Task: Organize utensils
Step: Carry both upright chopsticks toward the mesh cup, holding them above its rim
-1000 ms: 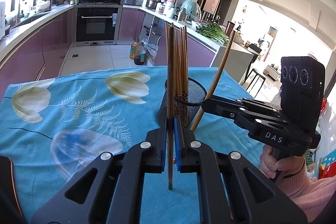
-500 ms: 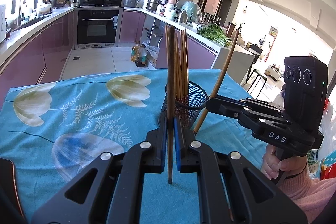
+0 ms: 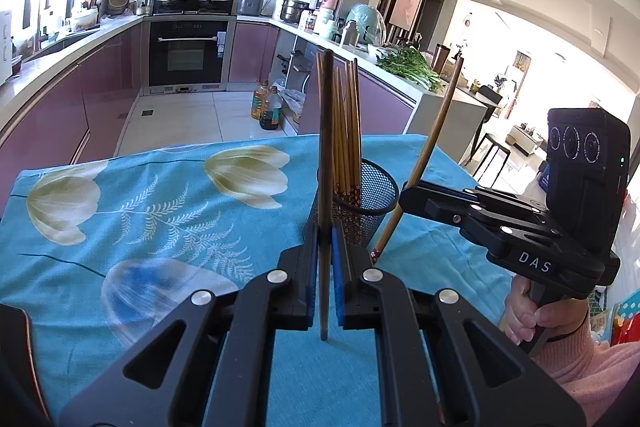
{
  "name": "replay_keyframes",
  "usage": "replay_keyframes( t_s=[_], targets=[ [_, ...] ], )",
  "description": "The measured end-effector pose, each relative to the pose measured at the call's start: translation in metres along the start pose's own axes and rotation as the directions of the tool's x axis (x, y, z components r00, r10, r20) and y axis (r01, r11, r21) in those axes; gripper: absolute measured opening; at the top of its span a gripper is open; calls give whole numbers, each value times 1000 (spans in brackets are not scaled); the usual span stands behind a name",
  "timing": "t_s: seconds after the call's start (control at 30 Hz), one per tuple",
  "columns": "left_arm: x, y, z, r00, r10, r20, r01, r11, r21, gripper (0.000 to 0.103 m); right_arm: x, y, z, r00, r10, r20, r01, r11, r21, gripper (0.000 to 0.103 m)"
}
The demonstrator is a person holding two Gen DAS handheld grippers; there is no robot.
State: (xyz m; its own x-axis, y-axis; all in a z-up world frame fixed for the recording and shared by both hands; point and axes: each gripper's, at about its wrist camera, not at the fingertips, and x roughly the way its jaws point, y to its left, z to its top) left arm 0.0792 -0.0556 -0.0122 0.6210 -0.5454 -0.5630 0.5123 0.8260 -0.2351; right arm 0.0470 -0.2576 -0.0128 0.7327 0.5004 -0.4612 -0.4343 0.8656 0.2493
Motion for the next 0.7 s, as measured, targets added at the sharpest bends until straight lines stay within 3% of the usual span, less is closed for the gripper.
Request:
replay_keyframes(
  t_s=[0.7],
  targets=[
    [1, -2, 6, 1000, 4, 15, -4, 1000, 10, 7, -6, -8, 8, 1000, -15, 22, 15, 1000, -7, 6]
  ],
)
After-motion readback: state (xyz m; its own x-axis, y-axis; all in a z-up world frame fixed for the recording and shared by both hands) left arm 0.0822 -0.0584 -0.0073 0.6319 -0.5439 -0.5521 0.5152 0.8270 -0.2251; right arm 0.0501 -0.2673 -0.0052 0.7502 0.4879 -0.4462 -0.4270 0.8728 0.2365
